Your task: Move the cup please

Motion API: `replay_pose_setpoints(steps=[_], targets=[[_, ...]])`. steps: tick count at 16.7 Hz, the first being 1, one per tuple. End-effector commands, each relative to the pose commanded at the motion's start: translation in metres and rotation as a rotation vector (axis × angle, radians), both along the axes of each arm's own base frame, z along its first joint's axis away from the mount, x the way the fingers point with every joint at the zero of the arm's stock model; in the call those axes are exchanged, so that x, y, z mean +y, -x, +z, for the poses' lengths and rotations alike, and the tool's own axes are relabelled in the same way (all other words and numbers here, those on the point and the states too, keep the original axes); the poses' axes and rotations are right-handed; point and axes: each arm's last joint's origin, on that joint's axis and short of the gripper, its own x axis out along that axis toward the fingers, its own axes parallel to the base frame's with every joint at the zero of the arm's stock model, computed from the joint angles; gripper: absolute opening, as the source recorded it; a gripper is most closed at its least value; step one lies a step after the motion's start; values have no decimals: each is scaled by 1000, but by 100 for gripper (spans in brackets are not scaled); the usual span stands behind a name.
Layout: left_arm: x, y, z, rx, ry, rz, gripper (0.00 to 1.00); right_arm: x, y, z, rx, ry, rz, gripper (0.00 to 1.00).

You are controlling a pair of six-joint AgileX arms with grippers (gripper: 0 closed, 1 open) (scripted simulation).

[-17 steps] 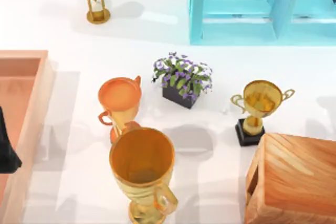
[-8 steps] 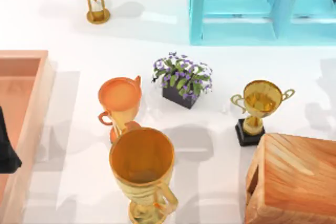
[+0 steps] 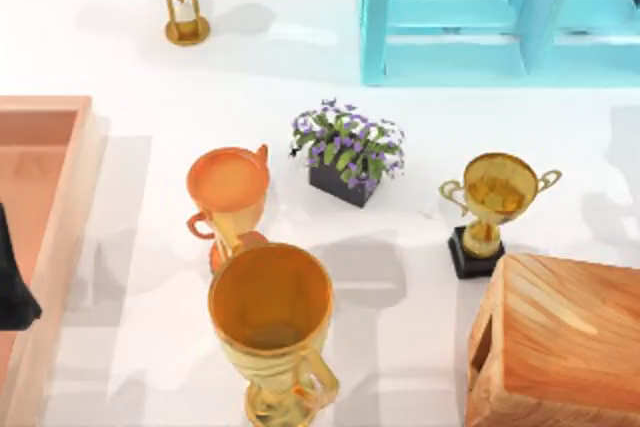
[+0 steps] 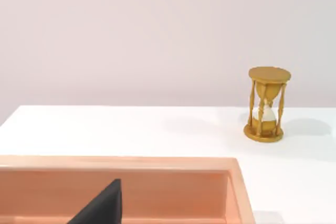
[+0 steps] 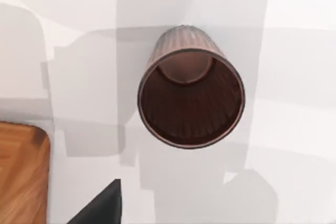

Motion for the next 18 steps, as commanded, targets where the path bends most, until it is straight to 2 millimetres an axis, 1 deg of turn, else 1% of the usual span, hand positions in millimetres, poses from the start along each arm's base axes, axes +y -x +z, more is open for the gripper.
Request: replay_pose_setpoints(steps=[1, 3, 6, 8, 10, 11, 15, 18], targets=[[0, 0, 0, 0, 0, 0, 100, 0, 0, -4, 4, 0, -2, 100], [0, 0, 0, 0, 0, 0, 100, -1, -2, -20, 9, -1, -4, 100], [0, 0, 0, 0, 0, 0, 100, -1, -6, -55, -8, 1, -3, 100], [0, 0, 0, 0, 0, 0, 100, -2, -5, -78, -12, 1, -3, 100], [0, 0, 0, 0, 0, 0, 100, -1, -1, -94, -2, 0, -4, 100], [0, 0, 0, 0, 0, 0, 100, -1, 0, -98, 1, 0, -4, 100], [0, 0, 0, 0, 0, 0, 100, -1, 0, -99, 2, 0, -4, 100], [0, 0, 0, 0, 0, 0, 100, -1, 0, -99, 2, 0, -4, 77]])
